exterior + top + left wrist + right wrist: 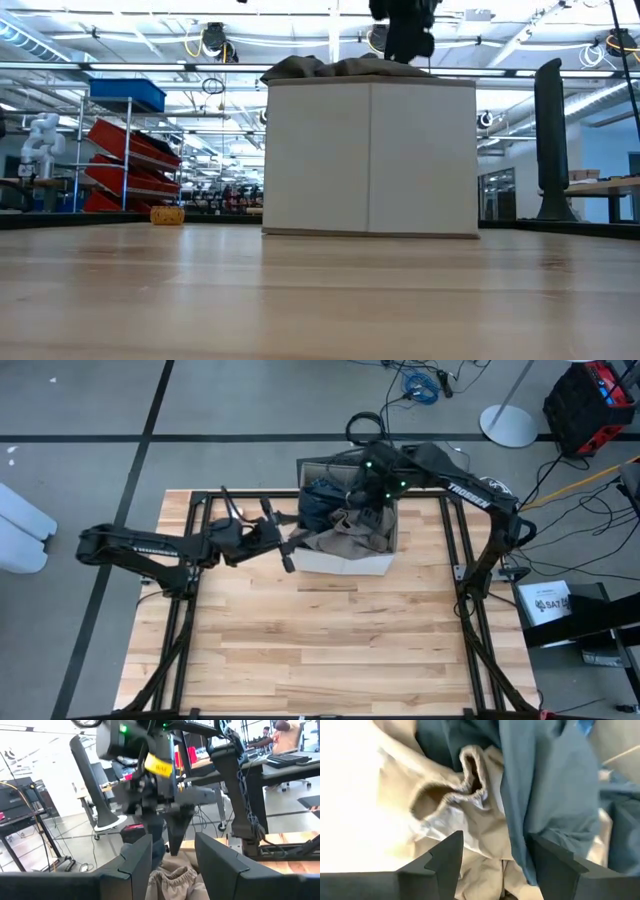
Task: Sort clothes
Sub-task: Put the green and brown jacket into the laundry organizer, then return to Home Position
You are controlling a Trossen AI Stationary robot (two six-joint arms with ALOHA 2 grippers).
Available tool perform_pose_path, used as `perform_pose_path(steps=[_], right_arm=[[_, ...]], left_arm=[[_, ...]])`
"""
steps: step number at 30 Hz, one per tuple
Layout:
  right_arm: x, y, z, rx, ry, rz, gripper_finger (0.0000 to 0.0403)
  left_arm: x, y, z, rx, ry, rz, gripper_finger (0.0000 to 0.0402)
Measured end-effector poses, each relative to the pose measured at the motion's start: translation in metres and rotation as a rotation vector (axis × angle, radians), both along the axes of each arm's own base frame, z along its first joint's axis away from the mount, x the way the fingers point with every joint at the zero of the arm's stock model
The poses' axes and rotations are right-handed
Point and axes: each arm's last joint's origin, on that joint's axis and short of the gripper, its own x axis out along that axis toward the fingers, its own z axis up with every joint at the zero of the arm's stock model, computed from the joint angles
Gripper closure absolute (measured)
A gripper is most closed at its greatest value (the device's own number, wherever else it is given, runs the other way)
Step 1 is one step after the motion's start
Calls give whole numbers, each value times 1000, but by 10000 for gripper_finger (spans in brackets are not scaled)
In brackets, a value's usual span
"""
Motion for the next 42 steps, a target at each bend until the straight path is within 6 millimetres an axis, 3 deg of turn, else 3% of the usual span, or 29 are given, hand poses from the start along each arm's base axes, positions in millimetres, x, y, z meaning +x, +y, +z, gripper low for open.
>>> perform_pose_path(steps=[6,15,20,25,28,32,42], right_arm=[[-13,6,29,-24,-54,-1,195],[-38,15,56,-113,-57,-18,195],[-68,32,78,-123,-134,-40,195],[-107,63,100,-155,-279,-20,195],[-129,82,103,-186,-397,4,195],[-151,102,83,-220,-571,33,195],[-173,116,-48,-163,-828,12,195]], left_arm=[[-10,0,8,-2,-10,-1,242],[-20,0,13,-3,-12,2,242],[-28,0,15,-7,20,10,242],[-45,0,16,-31,93,19,242],[-58,0,16,-97,118,17,242],[-78,-1,13,-168,160,19,242],[-123,-1,-10,-305,111,25,242]])
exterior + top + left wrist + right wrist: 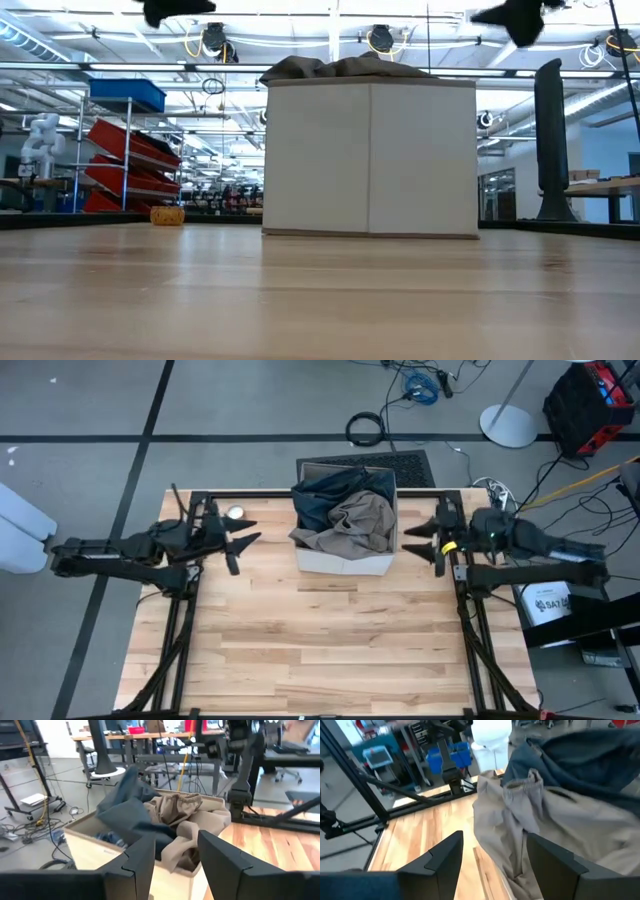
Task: Sort clothes
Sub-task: Return to Home Position
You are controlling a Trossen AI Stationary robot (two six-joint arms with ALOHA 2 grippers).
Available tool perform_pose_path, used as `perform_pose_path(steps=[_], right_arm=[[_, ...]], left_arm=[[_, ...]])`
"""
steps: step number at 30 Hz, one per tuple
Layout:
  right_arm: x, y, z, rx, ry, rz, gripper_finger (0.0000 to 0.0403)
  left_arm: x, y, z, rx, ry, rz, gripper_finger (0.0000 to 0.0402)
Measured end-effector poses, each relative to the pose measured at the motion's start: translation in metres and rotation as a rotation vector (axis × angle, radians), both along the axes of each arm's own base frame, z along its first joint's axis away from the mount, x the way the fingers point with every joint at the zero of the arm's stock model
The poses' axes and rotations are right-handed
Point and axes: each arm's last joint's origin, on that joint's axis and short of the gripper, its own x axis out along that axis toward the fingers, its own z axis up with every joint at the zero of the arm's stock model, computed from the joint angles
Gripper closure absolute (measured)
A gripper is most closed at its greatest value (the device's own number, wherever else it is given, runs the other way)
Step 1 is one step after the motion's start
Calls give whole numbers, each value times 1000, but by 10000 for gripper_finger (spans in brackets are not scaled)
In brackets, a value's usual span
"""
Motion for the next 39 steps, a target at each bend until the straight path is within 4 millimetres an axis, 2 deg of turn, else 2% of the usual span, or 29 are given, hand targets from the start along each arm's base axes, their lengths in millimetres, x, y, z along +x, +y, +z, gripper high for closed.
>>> perform_pose_path(steps=[3,8,17,28,34,39], right_arm=[[1,0,-32,15,-60,-6,195],[5,-1,-71,16,-149,-7,195],[7,-1,-117,96,-161,-25,195],[9,0,-138,98,-265,4,195],[8,4,-148,100,-292,38,195],[7,9,-158,91,-321,78,195]], left_arm=[[-8,0,-13,-23,-22,14,242],[-16,1,-41,-24,-14,51,242],[-29,1,-87,-72,-26,67,242],[-38,0,-140,-139,19,30,242],[-38,-3,-158,-152,-36,-61,242],[-38,-3,-177,-158,-16,-65,242]])
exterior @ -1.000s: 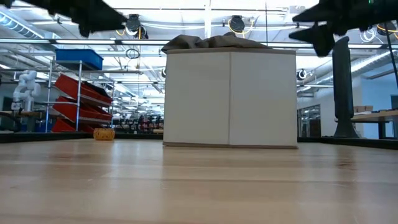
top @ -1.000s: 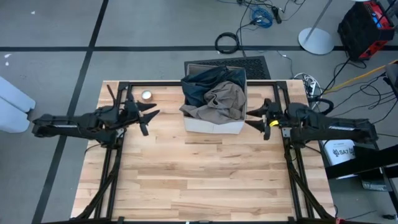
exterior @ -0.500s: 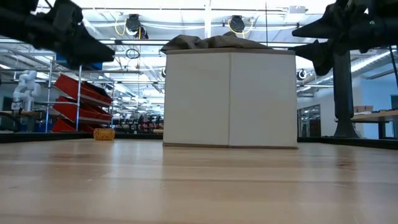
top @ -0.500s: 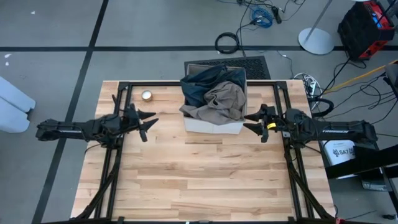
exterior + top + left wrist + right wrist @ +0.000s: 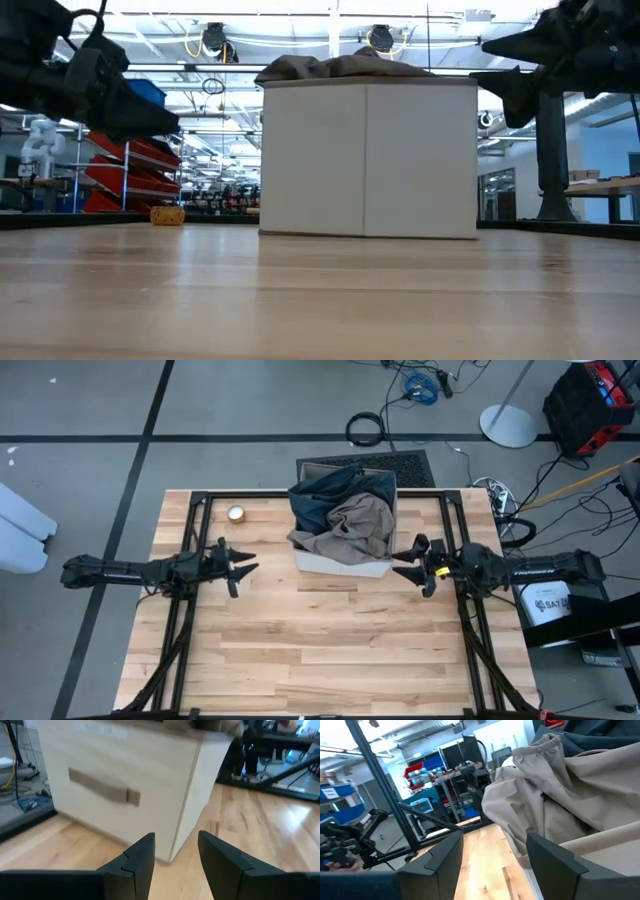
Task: Sort clothes
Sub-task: Return to Home Position
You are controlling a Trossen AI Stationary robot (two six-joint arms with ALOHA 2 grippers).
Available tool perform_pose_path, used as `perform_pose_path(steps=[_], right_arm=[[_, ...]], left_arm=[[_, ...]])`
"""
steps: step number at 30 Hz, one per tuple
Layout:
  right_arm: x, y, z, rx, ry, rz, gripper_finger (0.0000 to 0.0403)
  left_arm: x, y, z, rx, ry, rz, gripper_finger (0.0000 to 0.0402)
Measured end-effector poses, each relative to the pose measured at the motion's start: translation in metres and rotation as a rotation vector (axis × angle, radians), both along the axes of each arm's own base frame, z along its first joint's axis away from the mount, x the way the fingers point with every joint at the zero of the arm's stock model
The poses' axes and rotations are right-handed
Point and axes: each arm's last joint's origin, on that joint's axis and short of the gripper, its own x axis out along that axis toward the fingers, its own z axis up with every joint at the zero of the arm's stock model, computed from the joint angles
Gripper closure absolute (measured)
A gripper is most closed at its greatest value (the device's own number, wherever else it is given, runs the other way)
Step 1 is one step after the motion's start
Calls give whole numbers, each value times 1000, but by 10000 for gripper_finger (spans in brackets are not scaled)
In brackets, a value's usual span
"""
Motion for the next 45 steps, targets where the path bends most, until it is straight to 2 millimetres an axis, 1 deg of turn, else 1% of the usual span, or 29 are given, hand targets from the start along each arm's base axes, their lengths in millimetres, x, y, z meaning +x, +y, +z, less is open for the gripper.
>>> perform_pose_path(steps=[3,5,7,9,11,14,17,19,23,25,26,29,34,37,42,45], right_arm=[[-1,2,-4,-7,-22,17,195],[-1,3,0,-36,-59,47,195],[-2,5,14,-77,-117,124,195],[-6,7,34,-117,-217,177,195],[-8,10,42,-135,-258,258,195],[-8,13,38,-97,-222,384,195],[-7,15,32,-60,-161,407,195],[-5,15,23,-53,-115,337,195],[-5,13,1,-40,-75,120,195],[-6,12,-10,-34,-70,66,195],[-6,12,-14,-29,-40,46,195],[-6,13,-17,-33,-10,44,195],[-6,13,-17,-112,1,20,195],[-6,12,-22,-161,56,-6,195],[-7,11,-33,-186,172,-3,195],[-8,12,-38,-256,235,15,195]], left_arm=[[0,0,-4,0,13,-2,242],[0,0,-4,6,9,-2,242],[0,0,-3,6,8,-3,242],[0,0,-4,2,12,-3,242],[0,0,-6,-2,27,-14,242],[0,-1,-7,-4,44,-25,242],[0,0,-9,-1,63,-13,242],[0,1,-9,5,71,23,242],[0,2,-9,65,88,76,242],[-1,3,-9,110,104,71,242],[-1,3,-9,133,112,68,242],[-1,3,-9,186,132,59,242],[-1,3,-9,235,149,51,242],[-1,3,-9,240,151,50,242],[-1,3,-9,236,149,50,242],[-1,3,-10,236,149,50,242]])
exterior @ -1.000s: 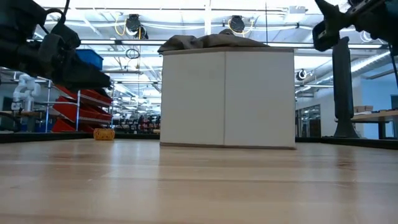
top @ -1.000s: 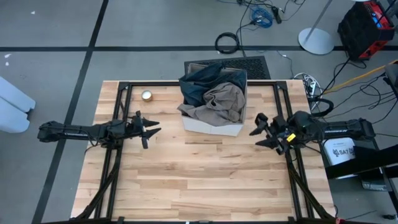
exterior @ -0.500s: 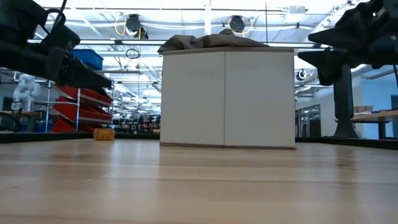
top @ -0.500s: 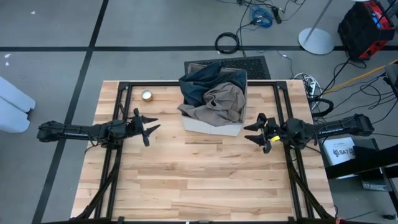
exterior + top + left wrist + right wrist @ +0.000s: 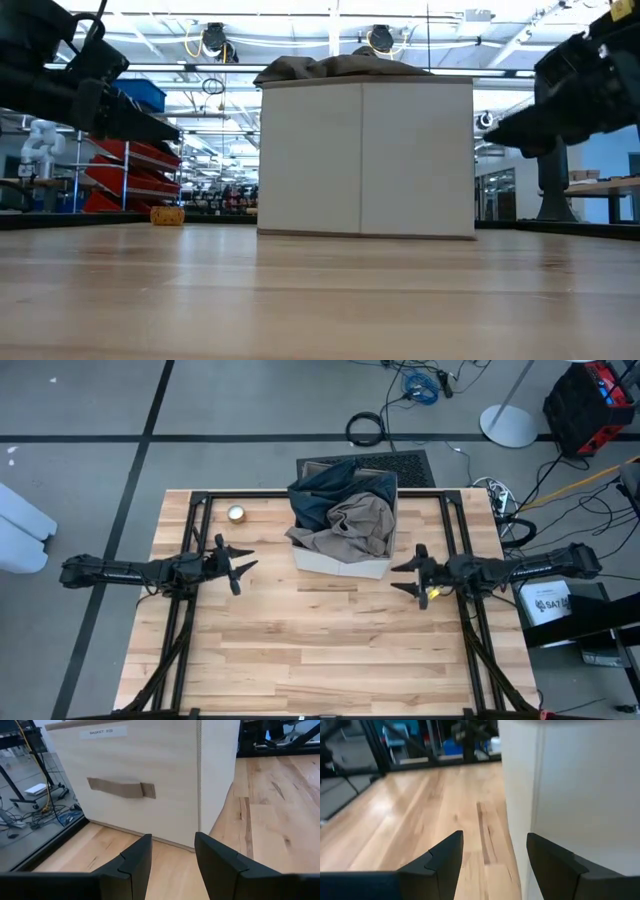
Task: Sort clothes
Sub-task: Return to Home Position
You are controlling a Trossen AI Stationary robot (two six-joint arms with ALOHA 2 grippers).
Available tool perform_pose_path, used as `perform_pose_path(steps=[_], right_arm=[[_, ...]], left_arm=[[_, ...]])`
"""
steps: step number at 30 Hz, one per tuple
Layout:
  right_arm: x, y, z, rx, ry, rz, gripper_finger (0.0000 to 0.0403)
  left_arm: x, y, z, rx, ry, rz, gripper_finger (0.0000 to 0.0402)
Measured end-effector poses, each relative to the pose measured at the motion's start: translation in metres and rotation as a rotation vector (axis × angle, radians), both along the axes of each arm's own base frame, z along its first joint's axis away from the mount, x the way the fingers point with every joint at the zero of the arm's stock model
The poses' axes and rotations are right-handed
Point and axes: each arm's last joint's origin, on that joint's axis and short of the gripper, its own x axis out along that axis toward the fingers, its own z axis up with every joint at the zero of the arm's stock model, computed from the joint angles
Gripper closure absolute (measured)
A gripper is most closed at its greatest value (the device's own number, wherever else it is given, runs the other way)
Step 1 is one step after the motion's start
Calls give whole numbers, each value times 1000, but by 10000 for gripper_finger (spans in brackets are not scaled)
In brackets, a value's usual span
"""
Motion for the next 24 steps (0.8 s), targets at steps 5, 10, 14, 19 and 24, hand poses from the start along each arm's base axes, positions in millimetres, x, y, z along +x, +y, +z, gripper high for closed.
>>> perform_pose_path(steps=[5,10,14,19,24], right_arm=[[-2,0,-7,-73,79,17,195],[-5,0,12,-83,139,15,195],[-13,-1,26,-81,90,11,195],[-22,-1,27,-69,-6,7,195],[-29,-1,30,-32,-79,8,195]], left_arm=[[0,0,0,-1,0,0,242],[0,0,0,-1,0,0,242],[0,0,0,-1,0,0,242],[0,0,0,-1,-1,0,242],[0,0,0,-1,-1,0,242]])
